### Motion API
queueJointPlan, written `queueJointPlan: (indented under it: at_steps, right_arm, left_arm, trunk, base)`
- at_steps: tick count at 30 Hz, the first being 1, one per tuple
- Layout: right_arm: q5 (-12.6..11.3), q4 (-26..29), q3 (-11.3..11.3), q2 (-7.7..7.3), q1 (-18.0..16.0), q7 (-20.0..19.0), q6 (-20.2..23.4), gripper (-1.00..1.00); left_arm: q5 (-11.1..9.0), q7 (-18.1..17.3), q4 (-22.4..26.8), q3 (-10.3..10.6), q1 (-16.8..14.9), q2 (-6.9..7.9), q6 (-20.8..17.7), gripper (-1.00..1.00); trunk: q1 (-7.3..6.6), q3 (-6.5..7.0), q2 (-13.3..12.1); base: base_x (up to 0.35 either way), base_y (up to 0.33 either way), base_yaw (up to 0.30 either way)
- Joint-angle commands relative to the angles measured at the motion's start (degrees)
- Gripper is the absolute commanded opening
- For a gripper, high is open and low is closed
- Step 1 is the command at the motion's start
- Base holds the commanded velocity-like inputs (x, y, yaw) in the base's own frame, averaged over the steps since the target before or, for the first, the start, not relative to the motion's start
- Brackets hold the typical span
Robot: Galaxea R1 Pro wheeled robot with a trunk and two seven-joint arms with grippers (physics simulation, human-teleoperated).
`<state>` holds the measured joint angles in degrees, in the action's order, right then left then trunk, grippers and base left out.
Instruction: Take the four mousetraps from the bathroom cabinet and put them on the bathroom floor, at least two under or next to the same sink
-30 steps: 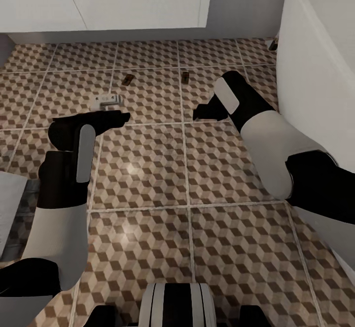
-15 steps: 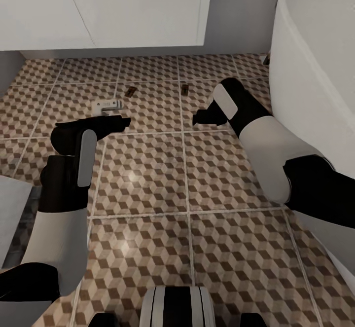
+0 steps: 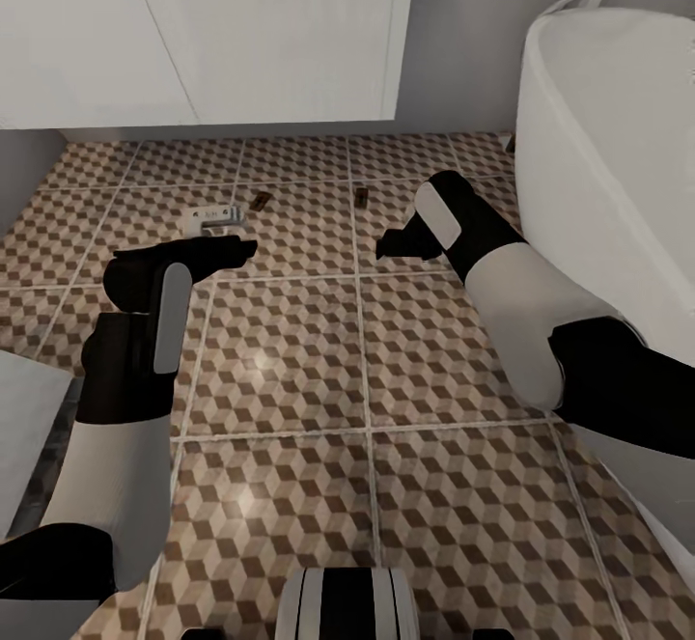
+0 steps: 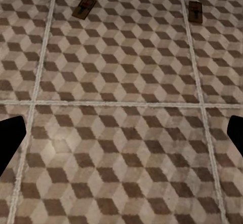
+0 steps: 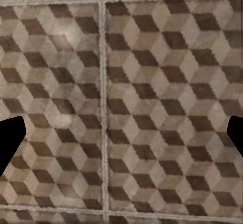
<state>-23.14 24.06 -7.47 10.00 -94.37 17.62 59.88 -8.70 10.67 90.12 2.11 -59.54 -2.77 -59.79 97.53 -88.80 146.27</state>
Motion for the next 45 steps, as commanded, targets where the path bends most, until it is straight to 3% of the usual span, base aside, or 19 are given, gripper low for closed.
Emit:
queueJointPlan:
  at_steps: [1, 12, 45]
  right_arm:
    - [-0.6, 0.0, -0.2, 0.0, 0.3, 0.5, 0.1, 1.0]
    - [-0.6, 0.7, -0.4, 0.0, 3.8, 0.2, 0.1, 1.0]
    - [-0.8, 1.2, -0.4, 0.0, 7.9, -1.0, 0.1, 1.0]
  left_arm:
    - [-0.6, 0.6, 0.0, 0.0, 0.1, 0.01, -0.2, 1.0]
    - [-0.6, 0.6, 0.0, -0.1, 2.8, 0.16, -0.2, 1.0]
    - [-0.9, 0.6, 1.3, -0.5, 8.5, 1.45, -0.2, 1.0]
  trunk:
    - [-0.03, 0.19, 0.0]
    - [-0.31, 2.63, -0.2]
    - [-1.16, 9.94, -0.6]
  base:
    - [0.0, 0.0, 0.0]
    - [0.0, 0.0, 0.0]
    - [0.0, 0.0, 0.0]
